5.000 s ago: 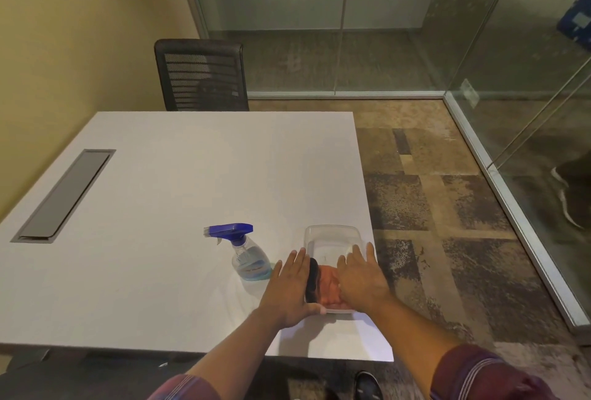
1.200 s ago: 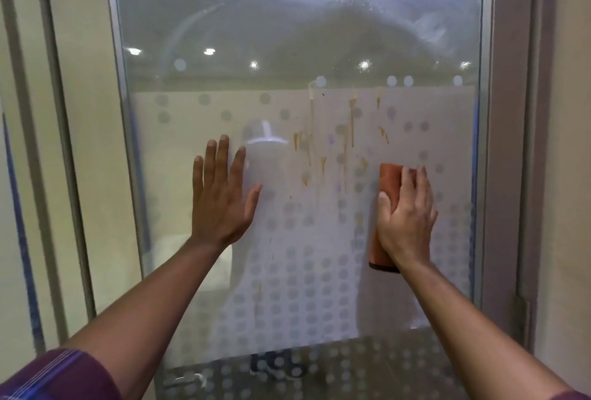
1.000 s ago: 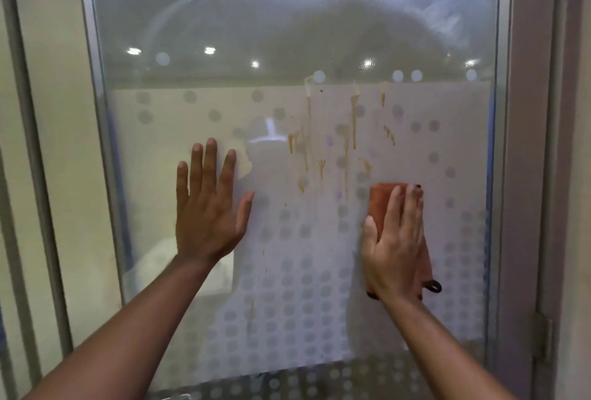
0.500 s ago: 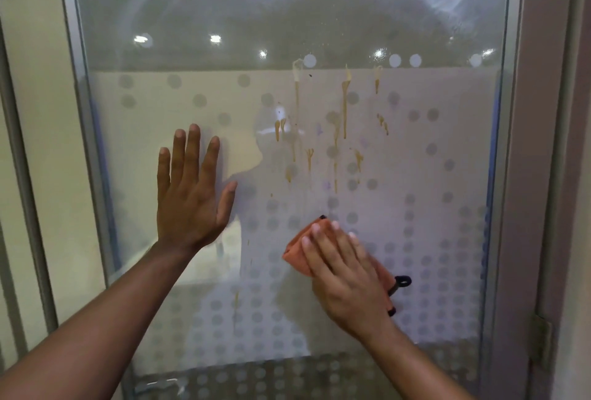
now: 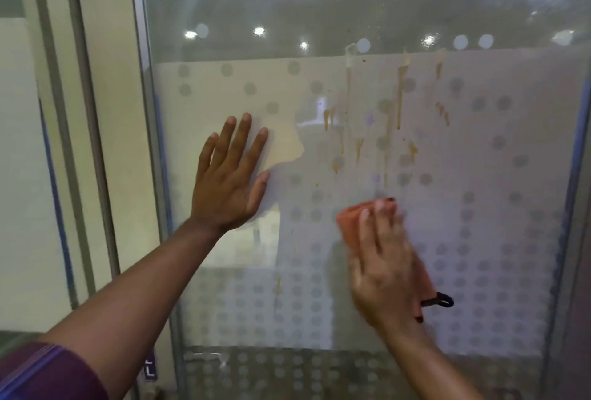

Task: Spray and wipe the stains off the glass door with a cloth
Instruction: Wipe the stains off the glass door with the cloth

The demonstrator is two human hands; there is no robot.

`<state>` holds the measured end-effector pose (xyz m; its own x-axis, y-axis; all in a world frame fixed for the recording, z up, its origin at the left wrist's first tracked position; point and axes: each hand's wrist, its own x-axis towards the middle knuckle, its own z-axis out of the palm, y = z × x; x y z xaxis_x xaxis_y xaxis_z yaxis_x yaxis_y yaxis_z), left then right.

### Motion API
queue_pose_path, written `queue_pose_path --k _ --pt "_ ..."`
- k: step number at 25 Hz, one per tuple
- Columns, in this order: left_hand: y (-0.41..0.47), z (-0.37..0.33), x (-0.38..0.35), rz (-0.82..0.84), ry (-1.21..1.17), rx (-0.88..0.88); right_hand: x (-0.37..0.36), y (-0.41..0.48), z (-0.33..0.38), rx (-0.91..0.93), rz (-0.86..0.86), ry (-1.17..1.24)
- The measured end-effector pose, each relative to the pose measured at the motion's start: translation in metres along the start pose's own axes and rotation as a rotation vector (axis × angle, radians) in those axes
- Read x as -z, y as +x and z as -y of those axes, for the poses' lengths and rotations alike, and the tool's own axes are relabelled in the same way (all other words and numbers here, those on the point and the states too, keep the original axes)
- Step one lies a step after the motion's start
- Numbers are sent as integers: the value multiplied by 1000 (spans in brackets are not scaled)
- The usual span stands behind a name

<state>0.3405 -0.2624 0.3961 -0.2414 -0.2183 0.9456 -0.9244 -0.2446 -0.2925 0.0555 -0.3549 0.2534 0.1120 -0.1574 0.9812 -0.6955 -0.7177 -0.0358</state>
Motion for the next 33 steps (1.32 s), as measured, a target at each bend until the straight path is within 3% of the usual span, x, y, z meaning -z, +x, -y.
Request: queue_pose_path --k 5,9,11,16,19,27,29,33 --pt "0 1 -1 5 -12 -6 -48 -85 90 509 244 6" --pt "1 2 -1 -5 -40 -14 -53 -88 88 682 298 -23" --pt "2 2 -1 -16 -51 -17 -45 -61 84 626 266 -36" --pt "1 2 -1 -8 -61 -21 -23 43 81 282 66 -54" --pt "2 1 -1 10 -67 -13 -19 79 78 196 11 -12" --pt "1 2 -3 -10 -74 -30 -30 -12 70 555 182 -11" --pt "2 2 -5 -15 -77 -33 -26 10 67 548 178 -7" --pt "-1 3 -6 -21 -89 -35 -14 97 73 344 57 -3"
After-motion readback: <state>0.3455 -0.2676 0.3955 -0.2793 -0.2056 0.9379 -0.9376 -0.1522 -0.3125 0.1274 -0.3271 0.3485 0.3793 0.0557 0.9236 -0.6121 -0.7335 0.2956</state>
